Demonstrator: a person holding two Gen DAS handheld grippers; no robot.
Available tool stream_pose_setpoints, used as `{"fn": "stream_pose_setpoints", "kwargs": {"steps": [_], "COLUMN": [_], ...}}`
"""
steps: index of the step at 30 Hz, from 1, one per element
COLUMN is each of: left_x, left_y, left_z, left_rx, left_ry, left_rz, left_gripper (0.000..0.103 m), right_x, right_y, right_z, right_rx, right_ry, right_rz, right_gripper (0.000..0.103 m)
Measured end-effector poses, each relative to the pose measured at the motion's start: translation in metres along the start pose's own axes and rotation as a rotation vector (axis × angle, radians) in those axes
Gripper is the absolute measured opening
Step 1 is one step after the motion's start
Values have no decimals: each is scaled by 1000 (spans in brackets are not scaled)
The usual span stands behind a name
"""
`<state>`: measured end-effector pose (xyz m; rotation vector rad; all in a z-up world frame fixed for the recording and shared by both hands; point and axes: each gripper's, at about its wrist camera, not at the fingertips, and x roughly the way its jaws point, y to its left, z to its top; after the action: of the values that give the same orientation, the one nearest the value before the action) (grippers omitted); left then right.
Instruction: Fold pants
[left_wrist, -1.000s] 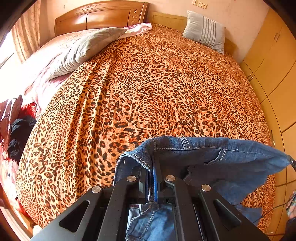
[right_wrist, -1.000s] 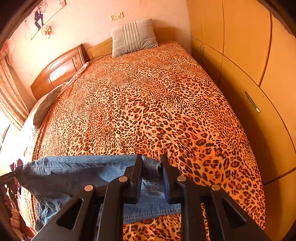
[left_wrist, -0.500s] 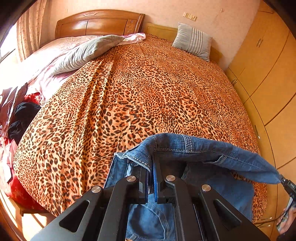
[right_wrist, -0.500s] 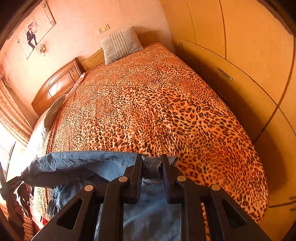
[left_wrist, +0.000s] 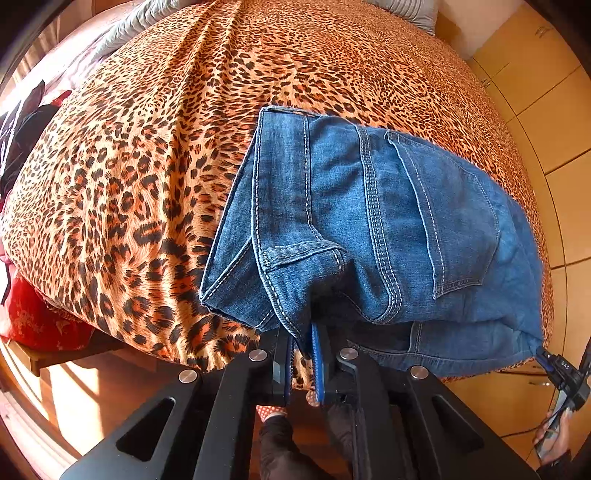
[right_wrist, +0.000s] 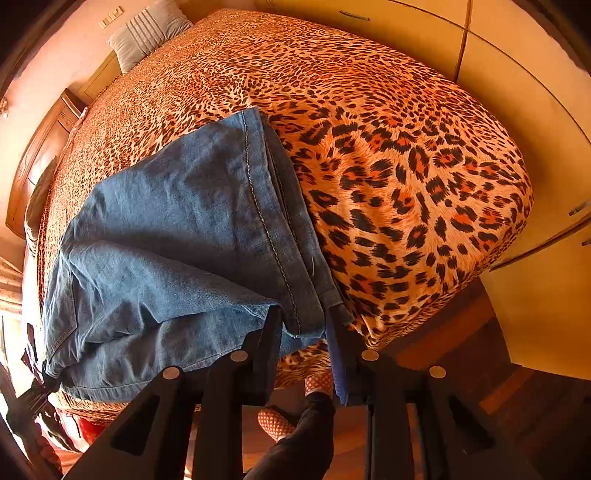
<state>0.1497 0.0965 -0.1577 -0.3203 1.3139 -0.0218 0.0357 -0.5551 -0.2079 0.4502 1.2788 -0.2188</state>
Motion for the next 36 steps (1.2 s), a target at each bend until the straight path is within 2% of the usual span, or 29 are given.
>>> {"fn": "stream_pose_setpoints", "kwargs": {"steps": [2,3,4,6,8,10,13,15,20,23,24,25,26,27,28,29,30,33,36], "left_x": [-16,-24,-30,-44,-49,-45,-31,-22,0,14,17,20,25,27,27,29,31,25,1], "left_y": [4,7,10,12,11,6,-2,-6,-1,0,-2,-3,-5,-6,-7,-7,-7,-10,-16], "left_z": [-3,-7,-9,-15,-13,-8,2,6,13,15,17,20,24,27,31,35,38,45,38], "left_rx": [17,14,6,-33,-77,-117,-161,-180,-277,-309,-310,-310,-308,-304,-300,-300,-305,-291,-229], "left_ry": [5,8,11,-6,-34,-46,-14,-2,36,53,53,53,49,45,49,55,54,22,-29], "left_rz": [1,-7,-28,-70,-113,-136,-178,-177,-193,-175,-164,-160,-156,-142,-124,-124,-124,-103,-94], "left_gripper": [16,19,28,42,61,67,67,66,66,66,65,64,55,46,19,14,13,10,8], "right_x": [-23,-34,-43,-51,-41,-19,15,31,55,65,68,70,71,71,71,71,68,55,36], "right_y": [1,1,0,-1,4,11,21,25,24,25,26,28,30,34,38,42,45,49,43], "right_z": [1,2,3,7,14,24,33,36,43,47,48,50,52,56,59,63,66,72,73], "right_rx": [-24,-21,-5,64,158,248,349,402,531,578,583,585,577,559,536,516,500,462,440], "right_ry": [-38,-59,-73,-79,-39,16,101,133,120,135,134,126,116,107,97,84,70,29,-2], "right_rz": [-30,-30,-4,114,241,338,409,414,429,431,436,445,455,455,451,462,480,514,551], "right_gripper": [38,44,52,59,62,62,62,62,62,62,60,54,48,36,22,16,6,5,5]}}
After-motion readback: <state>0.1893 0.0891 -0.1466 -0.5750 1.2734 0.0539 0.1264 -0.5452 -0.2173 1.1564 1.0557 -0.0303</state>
